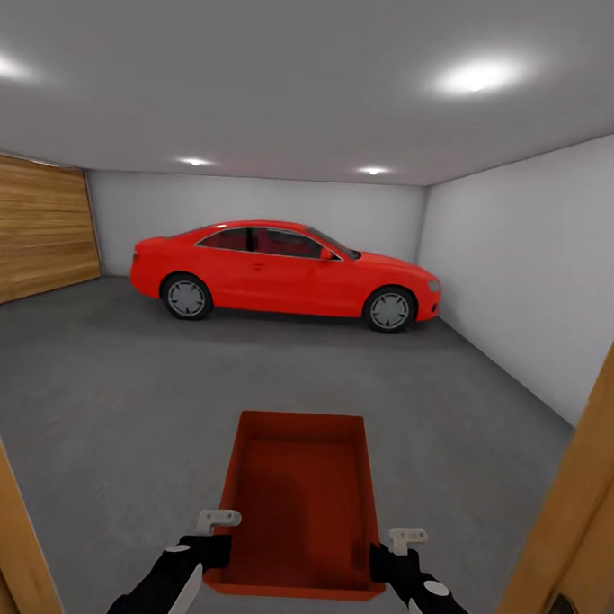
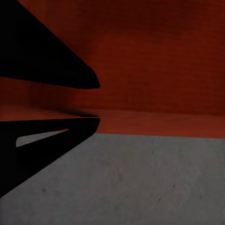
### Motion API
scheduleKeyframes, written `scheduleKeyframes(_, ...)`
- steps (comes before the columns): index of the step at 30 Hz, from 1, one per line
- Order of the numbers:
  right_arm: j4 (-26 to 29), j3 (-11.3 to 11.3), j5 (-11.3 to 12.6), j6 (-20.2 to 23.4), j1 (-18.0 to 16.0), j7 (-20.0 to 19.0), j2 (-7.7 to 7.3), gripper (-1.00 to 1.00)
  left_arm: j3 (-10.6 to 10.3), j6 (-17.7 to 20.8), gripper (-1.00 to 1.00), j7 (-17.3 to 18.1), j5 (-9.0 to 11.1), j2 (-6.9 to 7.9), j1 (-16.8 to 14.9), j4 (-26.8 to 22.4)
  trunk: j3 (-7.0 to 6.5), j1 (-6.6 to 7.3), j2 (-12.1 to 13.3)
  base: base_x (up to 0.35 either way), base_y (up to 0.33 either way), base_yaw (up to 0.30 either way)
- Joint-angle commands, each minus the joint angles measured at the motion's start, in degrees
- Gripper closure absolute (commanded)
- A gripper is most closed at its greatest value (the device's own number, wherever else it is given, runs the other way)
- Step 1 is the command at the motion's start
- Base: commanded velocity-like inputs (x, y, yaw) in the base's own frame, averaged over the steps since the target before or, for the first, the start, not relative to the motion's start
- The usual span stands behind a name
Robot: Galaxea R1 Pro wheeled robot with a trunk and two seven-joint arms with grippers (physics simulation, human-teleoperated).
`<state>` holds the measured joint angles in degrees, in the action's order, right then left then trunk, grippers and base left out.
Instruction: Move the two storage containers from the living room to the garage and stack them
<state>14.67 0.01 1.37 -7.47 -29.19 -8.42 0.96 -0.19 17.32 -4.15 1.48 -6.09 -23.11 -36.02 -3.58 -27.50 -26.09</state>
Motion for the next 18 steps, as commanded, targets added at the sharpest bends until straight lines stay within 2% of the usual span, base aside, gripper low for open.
scheduleKeyframes(1,0.0,1.5,0.4,-0.2,0.0,-0.5,-0.26,1.00,1.2,0.4,1.00,-0.3,-1.0,2.65,-0.1,-0.1,0.01,-0.04,0.0,0.265,0.000,0.000)
scheduleKeyframes(6,0.0,1.5,0.4,-0.2,0.0,-0.5,-0.26,1.00,1.2,0.4,1.00,-0.4,-1.0,2.66,0.0,-0.1,0.01,-0.04,0.0,0.246,0.000,0.000)
scheduleKeyframes(18,0.0,1.5,0.4,-0.2,0.0,-0.5,-0.26,1.00,1.2,0.4,1.00,-0.3,-1.0,2.66,0.0,-0.1,0.01,-0.04,0.0,0.021,0.000,0.000)
